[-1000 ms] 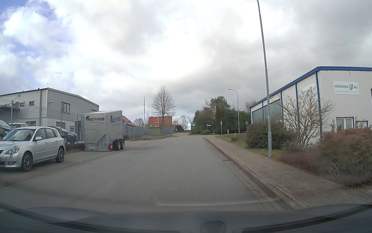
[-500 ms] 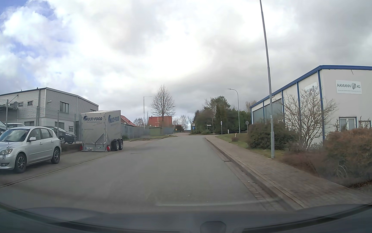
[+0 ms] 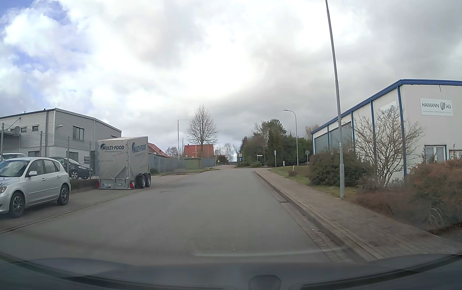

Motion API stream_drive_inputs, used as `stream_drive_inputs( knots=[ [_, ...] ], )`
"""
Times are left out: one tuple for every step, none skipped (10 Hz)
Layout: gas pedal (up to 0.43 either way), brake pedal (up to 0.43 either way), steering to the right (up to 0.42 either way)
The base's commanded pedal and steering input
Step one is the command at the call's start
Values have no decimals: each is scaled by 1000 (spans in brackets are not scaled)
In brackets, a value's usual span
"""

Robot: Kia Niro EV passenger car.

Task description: Follow the waypoints while adhering to traffic rules and regulations

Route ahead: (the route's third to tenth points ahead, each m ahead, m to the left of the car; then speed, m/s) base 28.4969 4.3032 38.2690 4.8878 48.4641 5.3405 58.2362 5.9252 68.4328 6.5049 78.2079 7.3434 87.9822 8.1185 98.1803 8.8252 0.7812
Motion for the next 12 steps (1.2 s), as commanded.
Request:
stream_drive_inputs(
  knots=[
    [0, 0, 0],
    [0, 0, 0],
    [0, 0, 0],
    [0, 0, 0],
    [0, 0, 0],
    [0, 0, 0],
    [0, 0, 0],
    [0, 0, 0],
    [0, 0, 0],
    [0, 0, 0],
    [0, 0, 0],
    [0, 0, 0]
  ],
)
